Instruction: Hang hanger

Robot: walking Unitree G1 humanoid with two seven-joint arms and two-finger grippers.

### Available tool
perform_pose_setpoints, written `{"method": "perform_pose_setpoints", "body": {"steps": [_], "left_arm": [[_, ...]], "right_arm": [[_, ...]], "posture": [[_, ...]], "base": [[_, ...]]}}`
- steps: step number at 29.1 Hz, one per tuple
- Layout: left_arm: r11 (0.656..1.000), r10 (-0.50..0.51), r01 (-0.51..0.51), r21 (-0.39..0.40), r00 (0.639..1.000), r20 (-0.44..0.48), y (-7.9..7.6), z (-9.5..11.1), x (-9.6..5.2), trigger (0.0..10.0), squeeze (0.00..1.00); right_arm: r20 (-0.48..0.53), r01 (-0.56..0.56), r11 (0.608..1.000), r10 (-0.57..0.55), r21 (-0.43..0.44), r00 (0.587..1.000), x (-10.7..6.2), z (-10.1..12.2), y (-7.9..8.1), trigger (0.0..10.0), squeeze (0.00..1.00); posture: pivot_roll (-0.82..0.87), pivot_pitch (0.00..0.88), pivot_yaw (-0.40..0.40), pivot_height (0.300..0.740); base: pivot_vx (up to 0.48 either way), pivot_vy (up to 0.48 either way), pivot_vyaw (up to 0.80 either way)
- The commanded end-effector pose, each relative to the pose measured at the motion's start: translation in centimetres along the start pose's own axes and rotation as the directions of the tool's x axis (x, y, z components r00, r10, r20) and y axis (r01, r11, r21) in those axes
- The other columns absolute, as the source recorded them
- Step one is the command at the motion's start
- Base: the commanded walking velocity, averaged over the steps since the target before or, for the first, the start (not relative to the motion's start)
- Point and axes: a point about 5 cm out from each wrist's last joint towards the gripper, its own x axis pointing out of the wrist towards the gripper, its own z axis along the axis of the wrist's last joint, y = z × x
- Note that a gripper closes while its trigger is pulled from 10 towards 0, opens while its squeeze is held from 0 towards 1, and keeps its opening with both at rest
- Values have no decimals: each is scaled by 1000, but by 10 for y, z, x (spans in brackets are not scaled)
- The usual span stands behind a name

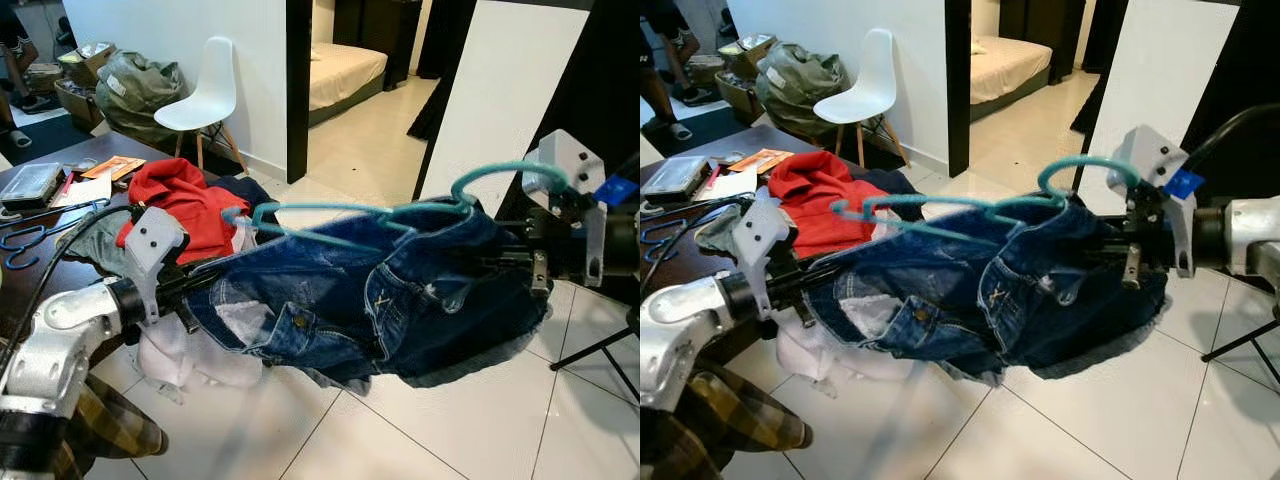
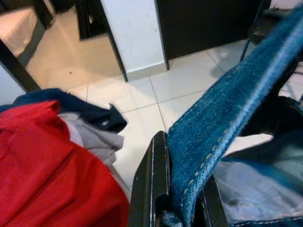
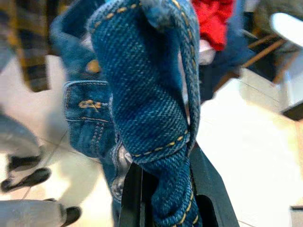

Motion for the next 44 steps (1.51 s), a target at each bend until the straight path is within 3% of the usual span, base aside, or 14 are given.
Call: {"method": "perform_pose_setpoints", "body": {"steps": [1,8,13,14,17,22,25,28,34,39,41,42,43,44], "left_arm": [[995,96,-96,-2,992,-86,20,-5,-11,10000,0],[988,131,-135,-69,990,-48,22,4,5,10000,0],[989,122,-125,-82,992,-36,21,7,9,10000,0],[993,55,-54,-101,998,11,8,19,19,10000,0],[995,21,-18,-102,999,27,2,24,24,10000,0],[995,16,-14,-99,1000,24,0,25,27,10000,0],[993,-49,50,-107,999,16,-20,22,38,10000,0],[992,-53,53,-116,999,6,-24,19,41,10000,0],[987,7,-12,-159,1000,-29,-20,14,45,10000,0],[966,150,-172,-193,981,-122,0,1,38,10000,0],[931,254,-293,-217,948,-189,16,-9,27,10000,0],[931,254,-293,-217,948,-189,16,-9,27,10000,0],[892,327,-378,-247,918,-223,27,-15,19,10000,0],[885,339,-392,-253,913,-227,29,-16,18,10000,0]], "right_arm": [[-53,12,1000,-13,-19,999,-3,-2,0,0,0],[-173,-36,996,21,-85,985,11,-15,6,0,0],[-190,-46,994,27,-95,981,15,-18,6,0,0],[-215,15,995,-36,-99,976,27,-24,1,0,0],[-234,64,993,-86,-101,968,34,-27,-3,0,0],[-245,90,991,-113,-100,963,37,-28,-5,0,0],[-289,157,983,-177,-91,941,51,-37,-9,0,0],[-299,154,983,-176,-97,938,55,-38,-8,0,0],[-361,103,985,-148,-140,921,60,-46,-2,0,0],[-334,22,991,-65,-131,940,65,-47,9,0,0],[-294,-3,992,-33,-123,955,61,-41,12,0,0],[-294,-3,992,-33,-123,955,61,-41,12,0,0],[-284,-13,993,-22,-121,958,57,-39,13,0,0],[-284,-14,993,-21,-120,958,57,-38,13,0,0]], "posture": [[-92,0,-13,740],[-93,0,-15,740],[-90,0,-16,740],[-84,0,-16,740],[-80,0,-17,740],[-80,0,-17,740],[-75,0,-14,740],[-75,0,-14,740],[-79,0,-15,740],[-80,0,-11,740],[-81,0,-10,740],[-81,0,-10,740],[-80,0,-10,740],[-80,0,-10,740]], "base": [[0,0,0],[0,0,0],[0,0,0],[0,0,0],[0,0,0],[0,0,0],[0,0,0],[0,0,0],[0,0,0],[0,0,0],[0,0,0],[0,0,0],[0,0,0],[0,0,0]]}}
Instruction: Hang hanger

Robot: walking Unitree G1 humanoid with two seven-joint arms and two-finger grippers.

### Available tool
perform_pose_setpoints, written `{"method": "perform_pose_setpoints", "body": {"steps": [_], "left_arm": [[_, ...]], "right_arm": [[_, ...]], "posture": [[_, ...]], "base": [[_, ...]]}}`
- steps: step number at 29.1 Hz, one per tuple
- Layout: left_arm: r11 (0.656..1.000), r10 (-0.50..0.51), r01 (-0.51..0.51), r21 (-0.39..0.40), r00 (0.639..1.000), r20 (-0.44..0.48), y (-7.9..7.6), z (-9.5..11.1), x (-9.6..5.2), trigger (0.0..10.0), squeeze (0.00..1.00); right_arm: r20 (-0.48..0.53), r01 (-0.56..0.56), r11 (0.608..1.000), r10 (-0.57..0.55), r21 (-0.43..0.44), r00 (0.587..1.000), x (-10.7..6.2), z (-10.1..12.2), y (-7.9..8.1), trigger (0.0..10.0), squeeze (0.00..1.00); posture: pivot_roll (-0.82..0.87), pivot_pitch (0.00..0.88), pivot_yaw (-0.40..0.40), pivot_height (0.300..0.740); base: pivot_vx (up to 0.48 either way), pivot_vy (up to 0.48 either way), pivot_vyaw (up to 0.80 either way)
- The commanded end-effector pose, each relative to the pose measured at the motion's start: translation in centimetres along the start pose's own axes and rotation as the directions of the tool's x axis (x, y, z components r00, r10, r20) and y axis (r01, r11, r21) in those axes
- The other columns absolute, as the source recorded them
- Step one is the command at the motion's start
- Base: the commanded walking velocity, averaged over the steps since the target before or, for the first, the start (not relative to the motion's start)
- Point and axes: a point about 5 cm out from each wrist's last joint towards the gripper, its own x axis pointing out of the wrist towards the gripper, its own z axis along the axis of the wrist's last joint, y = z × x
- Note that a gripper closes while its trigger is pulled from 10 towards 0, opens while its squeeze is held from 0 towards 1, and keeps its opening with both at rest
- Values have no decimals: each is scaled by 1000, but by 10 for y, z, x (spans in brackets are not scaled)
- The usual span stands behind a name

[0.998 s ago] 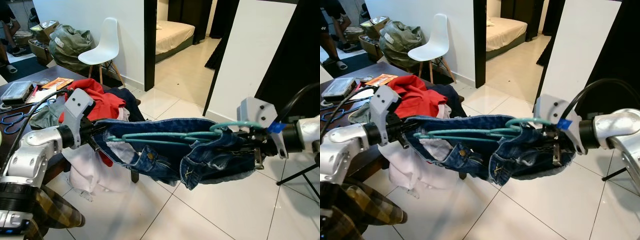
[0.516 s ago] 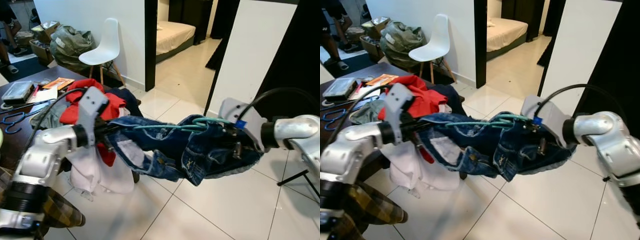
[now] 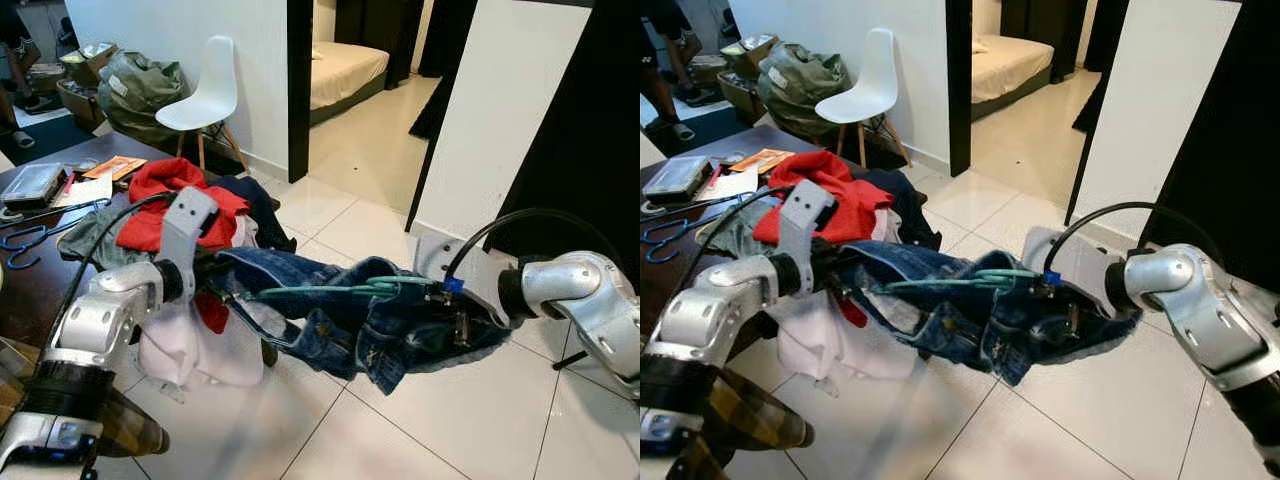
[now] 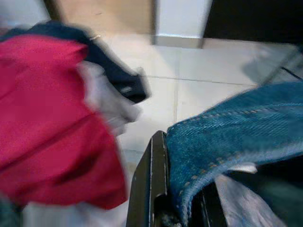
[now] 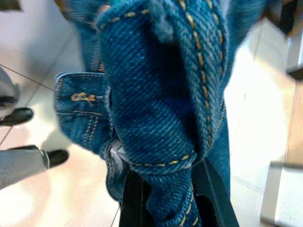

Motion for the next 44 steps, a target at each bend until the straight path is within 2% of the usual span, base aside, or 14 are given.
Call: {"method": "perform_pose_setpoints", "body": {"steps": [1,4,9,11,13,15,16,17,20,22,25,34,41,44], "left_arm": [[987,157,-158,-37,987,-9,28,2,-12,10000,0],[972,215,-215,-91,977,-12,36,0,-16,10000,0],[972,210,-209,-110,978,-3,33,1,-15,10000,0],[983,155,-152,-100,988,21,22,6,-10,10000,0],[994,62,-56,-89,996,62,0,14,-2,10000,0],[994,62,-56,-89,996,62,0,14,-2,10000,0],[996,21,-13,-90,997,78,-11,16,3,10000,0],[994,-23,31,-105,997,78,-27,14,10,10000,0],[991,-51,60,-116,996,78,-37,12,15,10000,0],[982,-90,101,-160,993,73,-57,7,26,10000,0],[972,-99,114,-207,992,84,-68,8,32,10000,0],[949,-92,126,-288,988,127,-76,19,39,10000,0],[907,-48,106,-408,987,151,-75,23,41,10000,0],[902,-39,97,-421,989,146,-76,23,43,10000,0]], "right_arm": [[-32,25,1000,-25,13,999,-12,-6,-4,0,0],[-44,5,1000,-5,6,999,-14,-7,-1,0,0],[-71,3,1000,-3,-1,997,-12,-11,1,0,0],[-105,35,999,-35,5,994,-9,-15,-2,0,0],[-153,89,996,-84,22,985,-6,-22,-8,0,0],[-153,89,996,-84,22,985,-6,-22,-8,0,0],[-164,109,993,-101,39,981,-4,-24,-9,0,0],[-168,126,990,-115,57,979,-2,-24,-11,0,0],[-169,136,988,-123,68,978,-1,-24,-12,0,0],[-193,166,983,-148,81,970,1,-27,-14,0,0],[-224,191,978,-168,86,960,3,-32,-15,0,0],[-296,276,957,-238,90,925,14,-41,-18,0,0],[-287,184,982,-165,41,944,36,-36,2,0,0],[-279,176,983,-157,45,947,40,-33,5,0,0]], "posture": [[-83,0,-10,740],[-84,0,-10,740],[-83,0,-12,740],[-77,0,-14,740],[-73,0,-16,740],[-73,0,-16,740],[-69,0,-19,740],[-61,0,-21,740],[-61,0,-21,740],[-65,0,-24,740],[-66,0,-26,740],[-64,0,-23,740],[-75,0,-19,740],[-78,0,-17,740]], "base": [[0,0,0],[0,0,0],[0,0,0],[0,0,0],[0,0,0],[0,0,0],[0,0,0],[0,0,0],[0,0,0],[0,0,0],[0,0,0],[0,0,0],[0,0,0],[0,0,0]]}}
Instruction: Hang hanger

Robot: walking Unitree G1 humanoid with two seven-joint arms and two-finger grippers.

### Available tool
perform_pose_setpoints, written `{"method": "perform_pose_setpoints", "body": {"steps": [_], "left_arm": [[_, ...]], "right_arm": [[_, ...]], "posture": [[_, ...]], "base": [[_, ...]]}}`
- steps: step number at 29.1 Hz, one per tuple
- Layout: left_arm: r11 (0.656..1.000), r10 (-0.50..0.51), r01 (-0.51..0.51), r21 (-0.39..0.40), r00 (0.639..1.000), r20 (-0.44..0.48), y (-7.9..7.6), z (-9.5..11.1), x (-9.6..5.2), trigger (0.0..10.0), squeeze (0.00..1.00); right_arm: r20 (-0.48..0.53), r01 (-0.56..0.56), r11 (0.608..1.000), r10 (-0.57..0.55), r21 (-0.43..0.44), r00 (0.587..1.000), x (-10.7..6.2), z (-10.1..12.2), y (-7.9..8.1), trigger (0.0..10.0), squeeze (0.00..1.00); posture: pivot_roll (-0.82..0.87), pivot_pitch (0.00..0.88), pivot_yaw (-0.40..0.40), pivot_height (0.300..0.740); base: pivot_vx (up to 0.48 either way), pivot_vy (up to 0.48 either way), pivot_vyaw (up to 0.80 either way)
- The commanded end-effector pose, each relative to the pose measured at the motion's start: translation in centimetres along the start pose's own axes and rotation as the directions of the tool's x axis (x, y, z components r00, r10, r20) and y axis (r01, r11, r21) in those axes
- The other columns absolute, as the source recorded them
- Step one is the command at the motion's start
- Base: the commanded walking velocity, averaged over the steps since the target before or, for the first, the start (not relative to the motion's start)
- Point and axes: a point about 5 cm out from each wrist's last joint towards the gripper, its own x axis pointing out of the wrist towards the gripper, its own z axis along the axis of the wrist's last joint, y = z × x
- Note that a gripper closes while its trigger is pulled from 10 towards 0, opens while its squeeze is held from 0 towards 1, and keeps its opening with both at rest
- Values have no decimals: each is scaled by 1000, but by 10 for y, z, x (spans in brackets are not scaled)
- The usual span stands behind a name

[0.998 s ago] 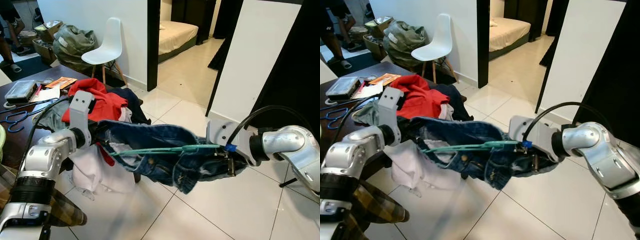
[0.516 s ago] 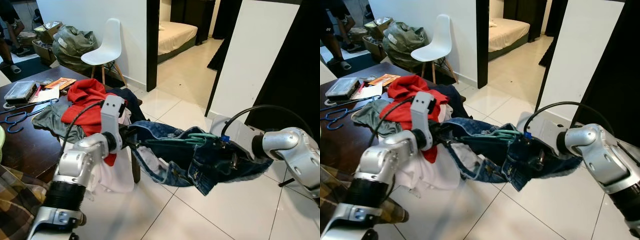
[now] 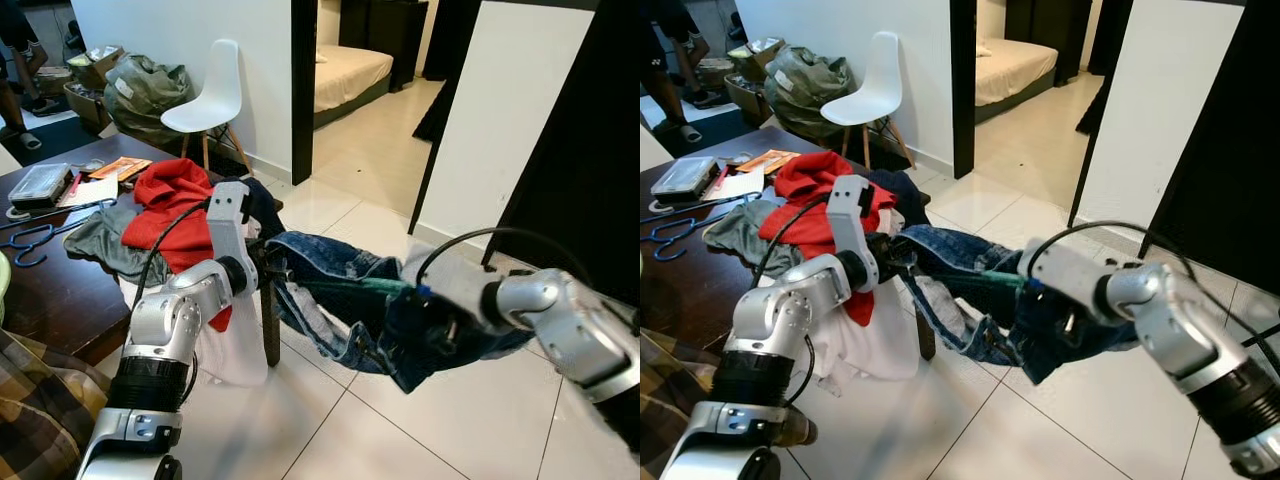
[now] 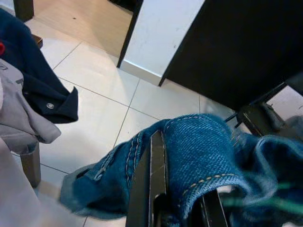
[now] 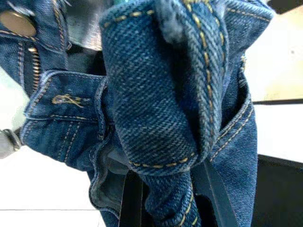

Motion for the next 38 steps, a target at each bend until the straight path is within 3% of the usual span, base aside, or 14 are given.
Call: {"method": "perform_pose_setpoints", "body": {"steps": [1,2,7,13,17,21,25,26,29,33,37,38], "left_arm": [[1000,0,1,-23,1000,12,-6,5,6,10000,0],[1000,6,-6,-28,1000,7,-8,4,7,10000,0],[984,-84,103,144,987,-134,-46,-25,17,10000,0],[966,-153,182,183,975,-162,-67,-35,18,10000,0],[940,-161,209,270,968,-190,-77,-41,17,10000,0],[943,-136,178,281,977,-164,-71,-34,16,10000,0],[952,-84,108,287,992,-95,-59,-15,14,10000,0],[958,-71,79,275,997,-37,-56,2,12,10000,0],[960,-74,76,270,997,-18,-57,8,11,10000,0],[956,-135,123,266,990,27,-71,23,7,10000,0],[928,-220,206,309,975,11,-89,25,3,10000,0],[900,-263,249,359,965,-8,-98,23,-1,10000,0]], "right_arm": [[12,6,1000,-6,-6,1000,2,5,4,0,0],[22,6,1000,-6,4,1000,4,7,4,0,0],[188,-2,990,-25,139,982,9,28,1,0,0],[271,-5,974,-58,227,961,11,38,-3,0,0],[300,12,949,-112,315,948,14,40,-8,0,0],[298,23,936,-136,351,945,16,39,-9,0,0],[292,26,918,-152,395,944,20,36,-8,0,0],[279,16,911,-143,412,950,26,34,-2,0,0],[275,9,908,-136,419,952,29,33,1,0,0],[253,22,874,-164,485,954,38,28,3,0,0],[167,102,842,-222,530,961,47,11,1,0,0],[139,124,823,-239,555,961,52,5,2,0,0]], "posture": [[-76,0,-19,740],[-76,0,-19,740],[-76,0,-19,740],[-81,0,-18,740],[-80,0,-19,740],[-76,0,-20,740],[-77,0,-20,740],[-75,0,-24,740],[-75,0,-24,740],[-74,0,-26,740],[-76,0,-29,740],[-80,0,-28,740]], "base": [[0,0,0],[0,0,0],[0,0,0],[0,0,0],[0,0,0],[0,0,0],[0,0,0],[0,0,0],[0,0,0],[0,0,0],[0,0,0],[0,0,0]]}}
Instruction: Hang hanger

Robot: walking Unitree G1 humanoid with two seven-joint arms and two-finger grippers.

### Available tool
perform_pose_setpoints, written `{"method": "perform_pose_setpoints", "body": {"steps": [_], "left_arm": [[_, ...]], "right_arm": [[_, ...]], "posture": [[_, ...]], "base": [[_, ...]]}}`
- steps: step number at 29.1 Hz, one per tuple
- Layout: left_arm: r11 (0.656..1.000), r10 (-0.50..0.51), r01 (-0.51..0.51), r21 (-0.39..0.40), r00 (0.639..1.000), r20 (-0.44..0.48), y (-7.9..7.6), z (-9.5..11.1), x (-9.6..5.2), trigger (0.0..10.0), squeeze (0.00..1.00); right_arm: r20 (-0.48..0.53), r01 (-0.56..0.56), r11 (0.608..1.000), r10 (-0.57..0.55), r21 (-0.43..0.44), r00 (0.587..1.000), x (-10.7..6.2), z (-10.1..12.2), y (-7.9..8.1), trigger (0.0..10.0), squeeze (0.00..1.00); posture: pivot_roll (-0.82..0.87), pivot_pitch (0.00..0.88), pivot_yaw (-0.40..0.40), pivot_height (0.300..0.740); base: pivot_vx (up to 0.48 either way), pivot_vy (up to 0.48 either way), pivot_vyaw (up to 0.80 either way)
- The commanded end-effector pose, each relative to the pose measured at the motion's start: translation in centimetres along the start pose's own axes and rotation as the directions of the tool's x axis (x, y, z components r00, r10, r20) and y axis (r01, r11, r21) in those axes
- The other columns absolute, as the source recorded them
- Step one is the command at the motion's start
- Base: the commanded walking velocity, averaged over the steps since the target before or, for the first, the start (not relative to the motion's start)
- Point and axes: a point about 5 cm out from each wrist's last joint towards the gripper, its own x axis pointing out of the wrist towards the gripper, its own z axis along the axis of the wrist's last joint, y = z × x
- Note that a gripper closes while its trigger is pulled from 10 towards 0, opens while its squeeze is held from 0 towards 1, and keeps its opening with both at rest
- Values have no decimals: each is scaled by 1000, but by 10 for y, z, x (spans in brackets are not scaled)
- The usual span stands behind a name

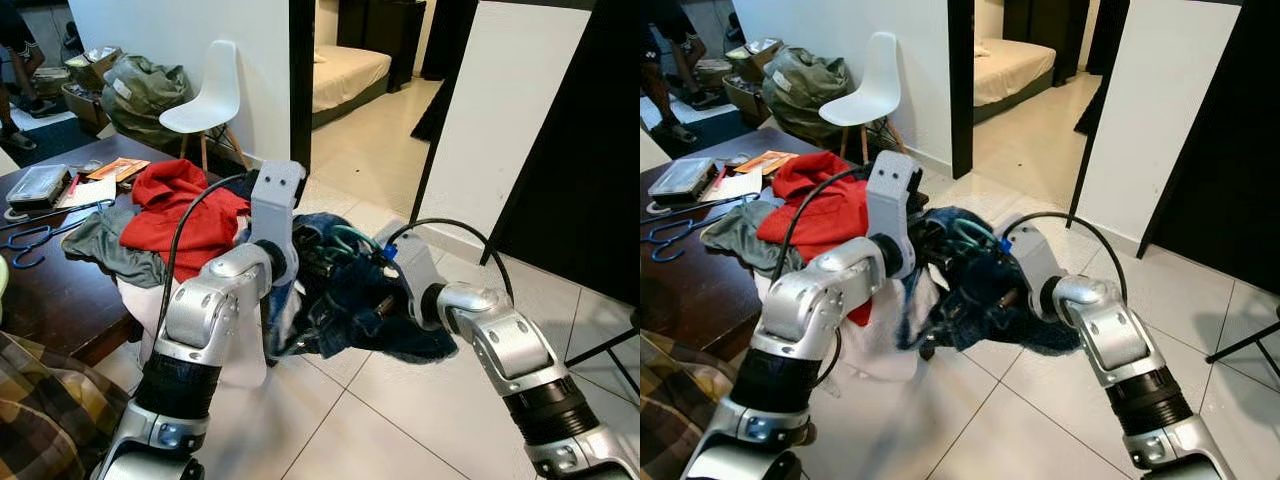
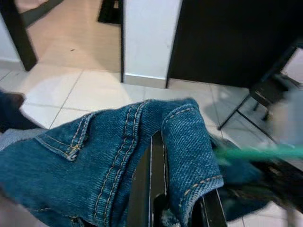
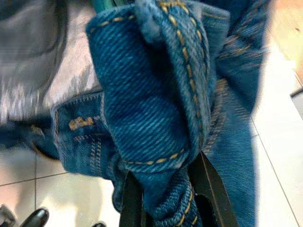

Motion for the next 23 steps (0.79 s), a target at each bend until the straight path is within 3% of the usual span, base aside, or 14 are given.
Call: {"method": "perform_pose_setpoints", "body": {"steps": [1,8,10,14,15,16,17,20,23], "left_arm": [[995,-90,88,52,995,35,-15,11,-1,10000,0],[985,-100,95,142,995,26,-14,14,-5,10000,0],[970,-77,82,228,997,-31,-5,6,-9,10000,0],[957,-29,53,285,996,-90,4,-4,-12,10000,0],[946,32,9,323,992,-122,14,-11,-14,10000,0],[929,108,-46,368,983,-149,26,-17,-18,10000,1000],[929,108,-46,368,983,-149,26,-17,-18,10000,1000],[900,224,-139,413,960,-165,47,-22,-25,10000,1000],[908,220,-146,392,963,-152,48,-19,-26,10000,1000]], "right_arm": [[-18,58,998,-57,27,998,1,-8,-6,0,0],[-22,117,990,-115,80,993,2,-18,-13,0,0],[78,111,981,-125,158,989,1,-8,-17,0,0],[177,67,975,-106,211,979,-2,4,-18,0,0],[223,31,972,-85,234,971,-5,10,-18,0,0],[260,-3,966,-66,257,963,-8,14,-18,0,0],[260,-3,966,-66,257,963,-8,14,-18,0,0],[303,-62,961,-24,270,953,-13,15,-16,0,0],[323,-99,961,10,259,946,-14,15,-11,0,0]], "posture": [[-80,0,-28,740],[-78,0,-31,740],[-77,0,-28,740],[-81,0,-25,740],[-84,0,-25,740],[-83,0,-29,740],[-83,0,-29,740],[-85,0,-30,740],[-85,0,-30,740]], "base": [[0,0,0],[0,0,0],[0,0,0],[0,0,0],[0,0,0],[0,0,0],[0,0,0],[0,0,0],[0,0,0]]}}
